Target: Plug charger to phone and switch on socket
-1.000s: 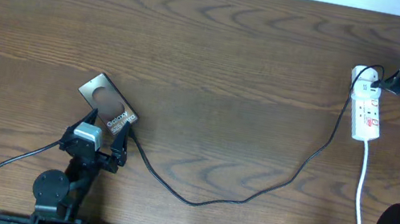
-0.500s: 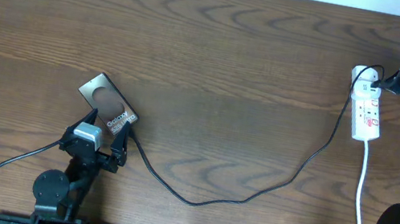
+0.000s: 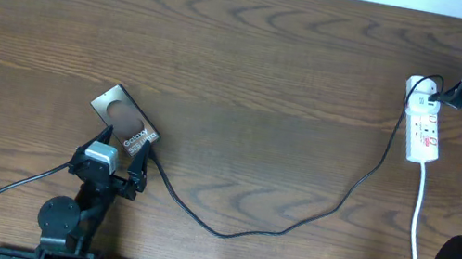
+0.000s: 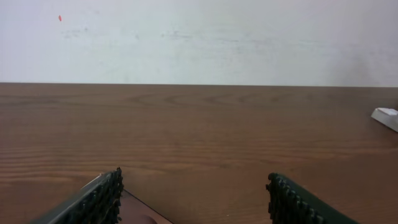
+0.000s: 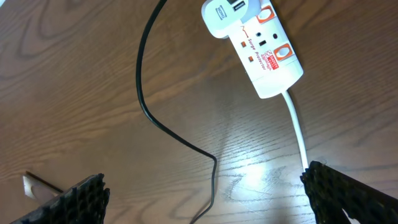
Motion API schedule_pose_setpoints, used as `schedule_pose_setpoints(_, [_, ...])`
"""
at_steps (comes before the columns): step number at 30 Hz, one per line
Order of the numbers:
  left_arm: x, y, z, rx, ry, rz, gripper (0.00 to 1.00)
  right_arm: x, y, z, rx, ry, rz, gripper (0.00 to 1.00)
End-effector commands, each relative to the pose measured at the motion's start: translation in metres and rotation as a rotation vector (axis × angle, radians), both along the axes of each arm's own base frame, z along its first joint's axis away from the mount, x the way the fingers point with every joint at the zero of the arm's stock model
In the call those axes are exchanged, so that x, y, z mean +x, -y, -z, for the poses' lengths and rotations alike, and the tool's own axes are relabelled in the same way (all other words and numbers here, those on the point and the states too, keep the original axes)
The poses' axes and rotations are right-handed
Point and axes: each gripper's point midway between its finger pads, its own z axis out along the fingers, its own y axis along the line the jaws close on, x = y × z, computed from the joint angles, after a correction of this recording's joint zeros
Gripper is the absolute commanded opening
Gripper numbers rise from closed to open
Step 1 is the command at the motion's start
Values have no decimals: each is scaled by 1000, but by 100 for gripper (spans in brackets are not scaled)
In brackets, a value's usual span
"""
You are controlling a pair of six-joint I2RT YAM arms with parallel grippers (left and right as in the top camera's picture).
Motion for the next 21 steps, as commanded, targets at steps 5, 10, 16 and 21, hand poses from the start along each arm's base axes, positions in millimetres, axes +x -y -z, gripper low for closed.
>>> schedule_pose_setpoints(5, [-2, 2, 15, 15, -45, 11, 73, -3, 1, -16, -28, 44, 10, 99])
schedule_pose_setpoints(10, [-2, 2, 15, 15, -45, 11, 73, 6, -9, -37, -91, 202, -21, 99])
schedule_pose_setpoints(16, [-2, 2, 15, 15, -45, 11, 73, 8, -44, -45, -176, 477, -106, 99])
schedule_pose_setpoints(21, [-2, 2, 15, 15, -45, 11, 73, -6, -74, -28, -232, 672, -190, 99])
